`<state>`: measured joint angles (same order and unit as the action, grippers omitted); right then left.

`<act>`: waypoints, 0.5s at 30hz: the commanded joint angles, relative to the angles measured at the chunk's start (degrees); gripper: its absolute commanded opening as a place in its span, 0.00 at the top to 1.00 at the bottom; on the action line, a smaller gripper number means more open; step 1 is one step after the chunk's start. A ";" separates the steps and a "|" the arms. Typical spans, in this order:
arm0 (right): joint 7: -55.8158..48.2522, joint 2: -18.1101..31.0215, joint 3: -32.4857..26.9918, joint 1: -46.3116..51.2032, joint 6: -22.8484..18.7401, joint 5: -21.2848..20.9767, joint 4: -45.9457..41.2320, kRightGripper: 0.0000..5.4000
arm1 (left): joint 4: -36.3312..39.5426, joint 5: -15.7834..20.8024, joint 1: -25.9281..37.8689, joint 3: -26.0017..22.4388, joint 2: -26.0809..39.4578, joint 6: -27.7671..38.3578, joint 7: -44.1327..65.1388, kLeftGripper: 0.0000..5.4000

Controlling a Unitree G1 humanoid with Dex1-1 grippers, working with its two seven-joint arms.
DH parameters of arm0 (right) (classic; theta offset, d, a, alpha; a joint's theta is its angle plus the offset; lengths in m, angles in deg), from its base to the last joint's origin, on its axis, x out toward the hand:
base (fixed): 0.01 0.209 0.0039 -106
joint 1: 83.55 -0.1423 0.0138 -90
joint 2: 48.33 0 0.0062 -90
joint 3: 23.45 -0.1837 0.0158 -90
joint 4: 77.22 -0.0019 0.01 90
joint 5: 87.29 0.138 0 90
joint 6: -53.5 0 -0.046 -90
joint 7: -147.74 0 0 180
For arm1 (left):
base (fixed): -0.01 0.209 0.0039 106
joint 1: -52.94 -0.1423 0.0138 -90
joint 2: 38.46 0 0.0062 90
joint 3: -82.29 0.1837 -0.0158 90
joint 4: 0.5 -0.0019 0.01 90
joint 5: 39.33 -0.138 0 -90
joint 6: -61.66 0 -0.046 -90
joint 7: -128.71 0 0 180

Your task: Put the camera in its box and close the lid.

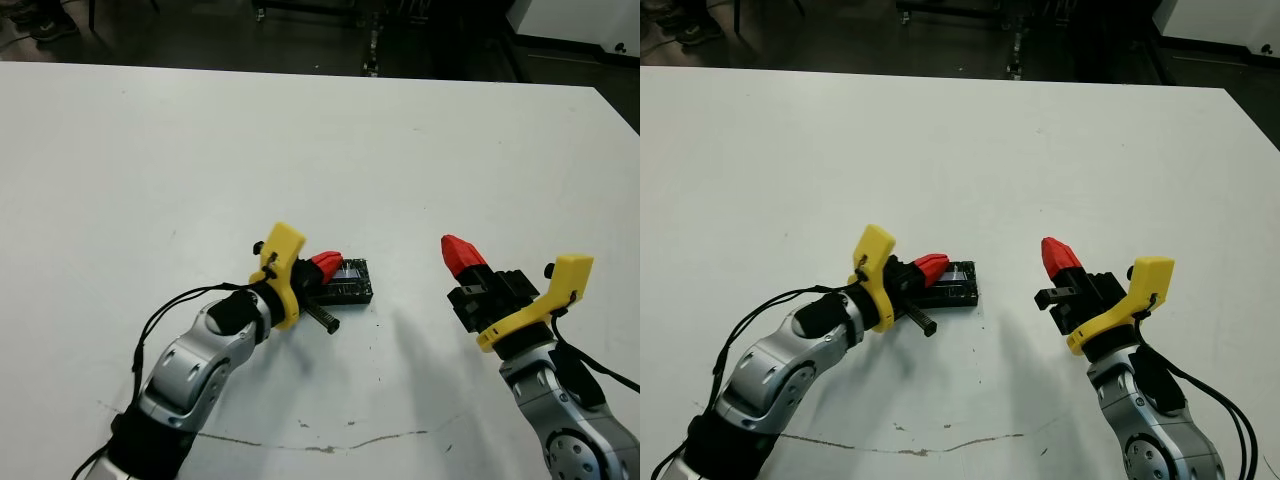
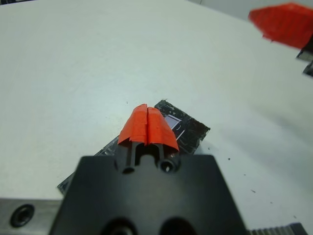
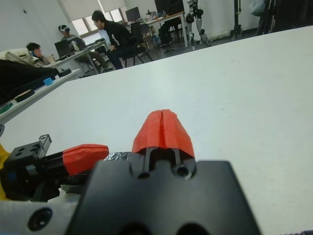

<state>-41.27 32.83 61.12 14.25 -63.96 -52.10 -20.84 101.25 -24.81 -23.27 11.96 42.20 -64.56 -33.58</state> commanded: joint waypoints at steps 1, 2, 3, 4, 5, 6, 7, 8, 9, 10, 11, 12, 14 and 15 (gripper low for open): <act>0.83 0.26 -0.27 0.04 -1.21 0.44 -0.39 1.00 | -4.94 -1.23 -3.34 1.86 1.56 -5.07 0.99 1.00; 0.88 0.29 -0.24 0.02 -1.20 0.38 -0.43 1.00 | -4.94 -1.44 -3.53 1.83 2.05 -5.01 1.39 1.00; 0.91 0.31 -0.22 0.00 -1.22 0.36 -0.47 1.00 | -4.86 -1.55 -3.83 1.65 2.38 -4.96 1.67 1.00; 0.90 0.36 -0.17 -0.01 -1.18 0.24 -0.50 1.00 | -4.21 -1.37 -4.38 1.13 2.83 -5.40 1.85 1.00; 0.86 0.41 -0.16 -0.03 -1.13 0.16 -0.49 1.00 | -3.48 -1.19 -4.89 0.63 3.27 -5.73 2.04 1.00; 0.81 0.46 -0.16 -0.05 -1.11 0.12 -0.46 1.00 | -2.88 -1.04 -5.28 0.22 3.64 -5.91 2.25 1.00; 0.72 0.48 -0.19 -0.09 -1.06 0.13 -0.36 1.00 | -1.77 -0.41 -5.98 -0.64 4.14 -5.85 2.78 1.00; 0.66 0.48 -0.19 -0.08 -0.96 0.07 -0.28 1.00 | 0.06 0.79 -6.89 -2.02 4.47 -6.43 3.11 1.00; 0.64 0.46 -0.24 -0.08 -0.95 0.11 -0.23 1.00 | 2.12 1.91 -7.68 -3.26 4.78 -7.27 3.22 1.00; 0.73 0.44 -0.32 -0.11 -1.12 0.26 -0.23 1.00 | 4.20 2.93 -8.30 -4.34 5.09 -8.20 3.23 1.00; 0.84 0.41 -0.38 -0.13 -1.28 0.40 -0.24 1.00 | 6.62 4.27 -8.83 -5.70 5.28 -9.33 3.23 1.00; 0.87 0.41 -0.44 -0.15 -1.40 0.50 -0.21 1.00 | 8.84 5.81 -9.28 -7.23 5.23 -10.40 3.13 1.00; 0.82 0.43 -0.46 -0.16 -1.35 0.48 -0.12 1.00 | 12.85 9.09 -10.08 -10.50 5.14 -11.64 3.18 1.00; 0.69 0.44 -0.45 -0.17 -1.19 0.42 -0.01 1.00 | 14.50 10.50 -10.30 -12.00 5.08 -12.32 2.99 1.00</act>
<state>-40.96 32.84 61.08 13.91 -64.52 -51.74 -21.05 114.46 -15.33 -31.98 1.82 46.35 -74.59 -30.15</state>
